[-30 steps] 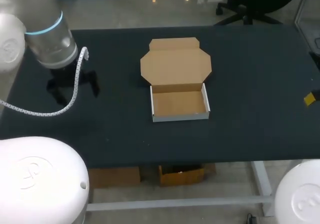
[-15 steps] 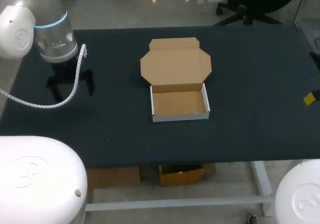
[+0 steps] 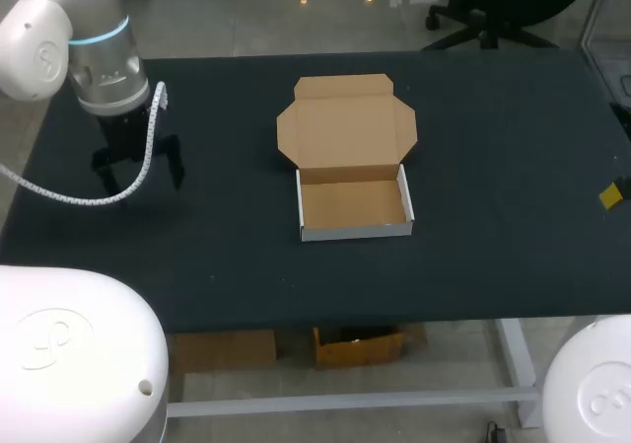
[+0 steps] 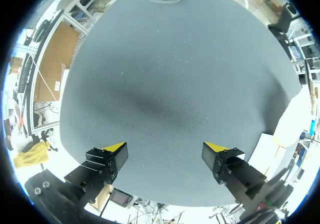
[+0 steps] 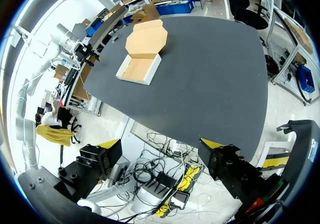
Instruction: Assemble the packaging by folding the flat box into shape, placing the metal phone stand inside, and closing the box properly
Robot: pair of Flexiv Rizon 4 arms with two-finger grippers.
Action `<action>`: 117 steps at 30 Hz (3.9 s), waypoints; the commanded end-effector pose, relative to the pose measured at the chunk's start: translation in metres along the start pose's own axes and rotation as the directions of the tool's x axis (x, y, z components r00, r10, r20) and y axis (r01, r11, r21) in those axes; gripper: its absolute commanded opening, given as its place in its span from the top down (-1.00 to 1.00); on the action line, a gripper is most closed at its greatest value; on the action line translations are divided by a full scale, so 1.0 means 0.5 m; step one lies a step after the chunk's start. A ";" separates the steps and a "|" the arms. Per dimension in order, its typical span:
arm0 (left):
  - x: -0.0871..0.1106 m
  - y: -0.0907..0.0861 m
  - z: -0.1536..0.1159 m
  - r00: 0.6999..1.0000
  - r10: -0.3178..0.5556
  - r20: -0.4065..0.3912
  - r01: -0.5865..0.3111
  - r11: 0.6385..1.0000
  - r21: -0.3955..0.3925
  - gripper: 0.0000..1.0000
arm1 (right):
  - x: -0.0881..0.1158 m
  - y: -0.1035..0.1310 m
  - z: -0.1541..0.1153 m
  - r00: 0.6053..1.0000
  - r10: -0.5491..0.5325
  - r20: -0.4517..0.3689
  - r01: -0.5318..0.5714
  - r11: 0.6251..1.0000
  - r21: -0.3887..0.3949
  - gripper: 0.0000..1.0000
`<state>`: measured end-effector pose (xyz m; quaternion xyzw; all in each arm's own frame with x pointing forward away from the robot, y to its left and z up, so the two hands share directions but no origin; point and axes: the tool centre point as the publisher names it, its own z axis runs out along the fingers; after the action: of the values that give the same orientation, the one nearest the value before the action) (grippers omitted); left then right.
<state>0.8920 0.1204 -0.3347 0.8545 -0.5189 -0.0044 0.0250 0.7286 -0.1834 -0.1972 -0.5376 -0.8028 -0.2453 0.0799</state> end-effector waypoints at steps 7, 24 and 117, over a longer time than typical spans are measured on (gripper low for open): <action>0.001 -0.001 -0.001 1.000 0.000 0.004 0.000 1.000 -0.001 -1.00 | 0.002 -0.001 -0.004 1.000 0.000 -0.001 0.000 1.000 0.002 -1.00; 0.019 -0.058 0.038 0.999 -0.052 0.011 0.052 0.999 0.010 -1.00 | 0.002 -0.001 -0.004 1.000 0.000 -0.001 0.000 1.000 0.002 -1.00; 0.013 -0.440 0.102 0.992 -0.123 0.006 0.122 0.989 0.078 -1.00 | 0.002 -0.001 -0.004 1.000 0.000 -0.001 0.000 1.000 0.002 -1.00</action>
<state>1.0849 0.2123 -0.3957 0.8852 -0.4648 0.0129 -0.0131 0.7288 -0.1833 -0.1971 -0.5378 -0.8027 -0.2449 0.0802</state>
